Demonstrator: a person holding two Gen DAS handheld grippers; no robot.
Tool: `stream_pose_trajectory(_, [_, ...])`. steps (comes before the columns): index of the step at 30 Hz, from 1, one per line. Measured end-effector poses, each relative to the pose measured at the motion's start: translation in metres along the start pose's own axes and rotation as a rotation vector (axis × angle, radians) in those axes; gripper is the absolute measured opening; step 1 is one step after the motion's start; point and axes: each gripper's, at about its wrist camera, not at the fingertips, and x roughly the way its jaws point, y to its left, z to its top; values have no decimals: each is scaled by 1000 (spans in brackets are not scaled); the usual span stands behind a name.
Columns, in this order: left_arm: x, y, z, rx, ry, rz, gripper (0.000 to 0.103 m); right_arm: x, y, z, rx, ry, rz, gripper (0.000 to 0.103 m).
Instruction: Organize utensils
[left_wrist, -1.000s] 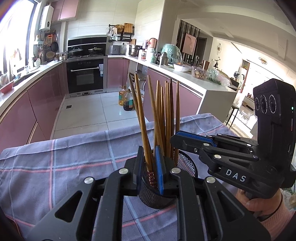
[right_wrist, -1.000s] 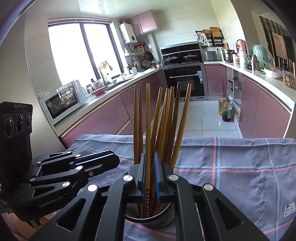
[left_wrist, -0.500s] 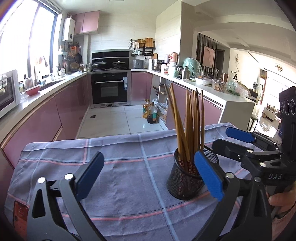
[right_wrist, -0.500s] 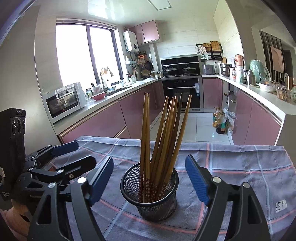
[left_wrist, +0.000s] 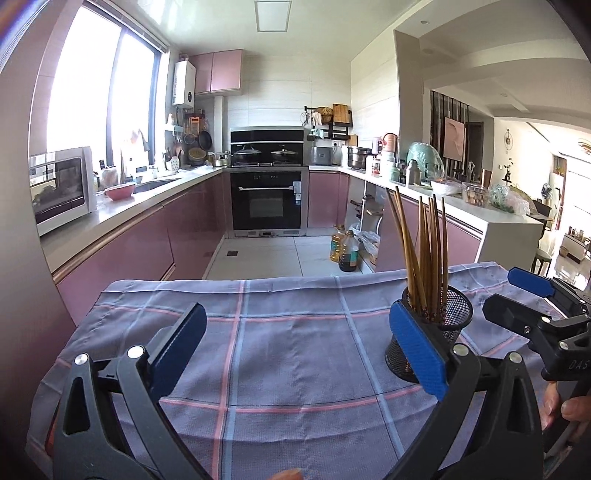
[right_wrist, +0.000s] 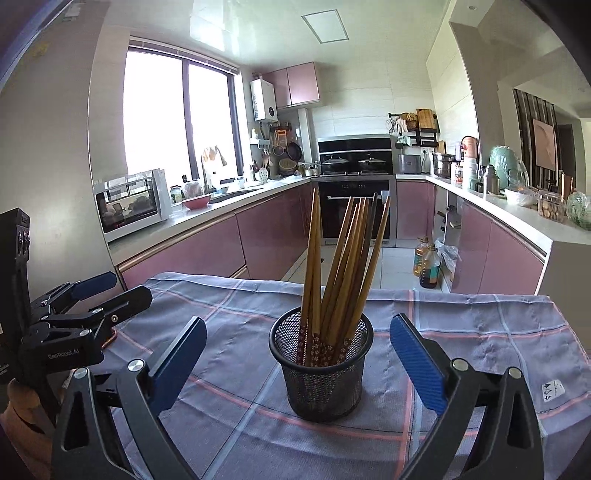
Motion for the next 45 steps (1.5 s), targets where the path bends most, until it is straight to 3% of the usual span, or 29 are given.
stream_pose_trajectory(12, [-38,4,-1,13,-76,68,98,-17,14,-6,-24,-70,-50,96])
stream_pose_trajectory(28, [-58,5,-5,7,-128,85,98,-33,25,-9,-53,-137,-98,96])
stream_pose_trajectory(45, [-66,2,-4,3,-140,80,98,-34,27,-11,-44,-141,-107,96])
